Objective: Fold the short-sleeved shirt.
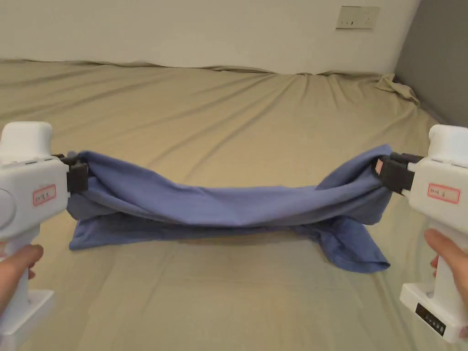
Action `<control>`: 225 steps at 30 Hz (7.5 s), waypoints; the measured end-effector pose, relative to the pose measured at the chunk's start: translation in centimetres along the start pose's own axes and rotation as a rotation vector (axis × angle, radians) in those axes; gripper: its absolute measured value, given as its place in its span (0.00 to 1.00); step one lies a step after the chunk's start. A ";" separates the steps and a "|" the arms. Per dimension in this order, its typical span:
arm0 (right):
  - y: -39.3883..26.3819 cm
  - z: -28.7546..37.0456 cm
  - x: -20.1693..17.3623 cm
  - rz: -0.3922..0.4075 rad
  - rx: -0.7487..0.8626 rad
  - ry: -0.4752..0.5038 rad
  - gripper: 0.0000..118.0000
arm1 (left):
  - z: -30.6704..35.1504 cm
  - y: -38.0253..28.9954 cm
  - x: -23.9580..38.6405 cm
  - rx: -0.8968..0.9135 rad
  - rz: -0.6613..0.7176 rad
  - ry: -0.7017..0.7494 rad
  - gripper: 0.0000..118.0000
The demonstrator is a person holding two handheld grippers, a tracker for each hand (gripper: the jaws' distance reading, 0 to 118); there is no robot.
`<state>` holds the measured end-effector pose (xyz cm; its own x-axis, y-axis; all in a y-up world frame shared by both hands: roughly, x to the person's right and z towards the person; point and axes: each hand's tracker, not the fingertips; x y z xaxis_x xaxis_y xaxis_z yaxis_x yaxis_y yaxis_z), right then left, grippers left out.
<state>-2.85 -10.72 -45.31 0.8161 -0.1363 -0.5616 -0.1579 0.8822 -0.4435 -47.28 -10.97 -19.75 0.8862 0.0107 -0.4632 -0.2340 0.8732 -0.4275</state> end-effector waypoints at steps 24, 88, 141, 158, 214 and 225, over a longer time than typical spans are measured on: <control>-22.7 23.4 1.7 -0.040 -0.222 -0.083 0.07 | 19.7 -22.2 -0.5 -0.320 -0.145 0.040 0.04; -22.4 17.8 2.9 0.011 -0.667 -0.146 0.97 | 14.4 -21.3 1.6 -0.696 0.020 0.000 0.05; -13.3 9.9 -0.5 0.041 -0.464 -0.115 0.02 | 15.2 -12.8 1.3 -0.395 0.028 0.061 0.00; -15.2 12.0 -1.6 0.027 -0.505 -0.047 0.02 | 8.1 -20.1 -1.2 -0.640 0.084 0.083 0.75; -18.5 14.7 3.8 -0.005 -0.595 -0.093 0.08 | 14.2 -18.7 -3.2 -0.627 0.130 -0.044 0.08; -17.5 14.8 2.8 0.063 -0.621 -0.124 0.87 | 16.0 -17.4 -4.2 -0.549 0.205 0.001 0.65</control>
<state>10.48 -19.83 -28.79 0.8469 -0.0068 -0.5316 -0.4706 0.4557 -0.7556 -40.49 -18.45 2.06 0.8006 0.1525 -0.5795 -0.5739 0.4733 -0.6684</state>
